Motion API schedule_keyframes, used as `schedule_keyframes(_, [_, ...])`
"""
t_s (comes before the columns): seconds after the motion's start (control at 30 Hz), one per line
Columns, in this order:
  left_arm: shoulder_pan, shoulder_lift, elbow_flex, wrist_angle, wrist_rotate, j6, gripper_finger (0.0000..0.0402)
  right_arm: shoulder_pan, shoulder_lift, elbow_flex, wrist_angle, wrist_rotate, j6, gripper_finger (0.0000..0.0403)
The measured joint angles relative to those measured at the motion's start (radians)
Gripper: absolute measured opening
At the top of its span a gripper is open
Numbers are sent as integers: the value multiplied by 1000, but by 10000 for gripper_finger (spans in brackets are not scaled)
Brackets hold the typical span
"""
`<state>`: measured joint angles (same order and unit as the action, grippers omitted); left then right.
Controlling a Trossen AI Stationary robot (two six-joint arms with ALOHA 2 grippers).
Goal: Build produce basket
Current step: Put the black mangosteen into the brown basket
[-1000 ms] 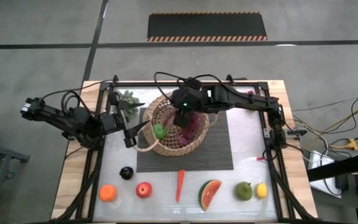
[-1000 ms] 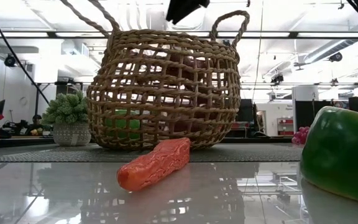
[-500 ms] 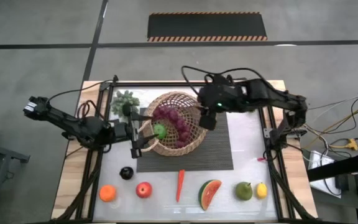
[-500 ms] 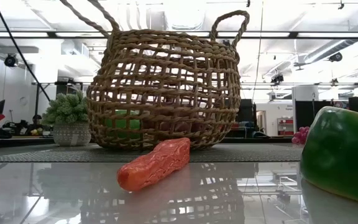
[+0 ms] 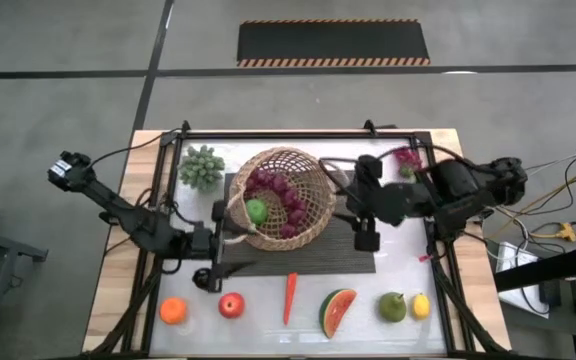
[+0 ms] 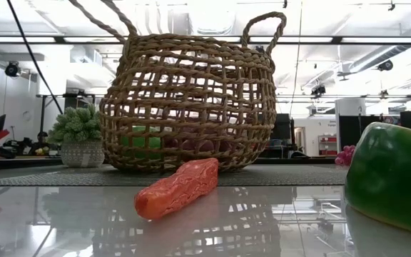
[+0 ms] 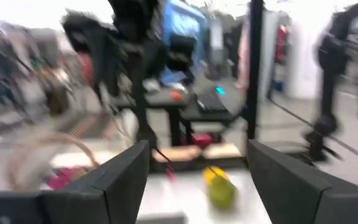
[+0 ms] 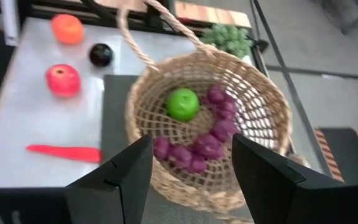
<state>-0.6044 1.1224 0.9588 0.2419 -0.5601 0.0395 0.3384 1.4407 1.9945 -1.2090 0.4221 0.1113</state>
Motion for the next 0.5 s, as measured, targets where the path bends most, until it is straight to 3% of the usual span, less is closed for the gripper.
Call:
schedule_keyframes(0.3, [-159,25,241,-678,-3,-642,254,20,-147,-250,172,0,-17,205])
schedule_keyframes(0.5, [-242,123,331,-1142,161,-1254,254,20,-205,-345,254,0,-6,205])
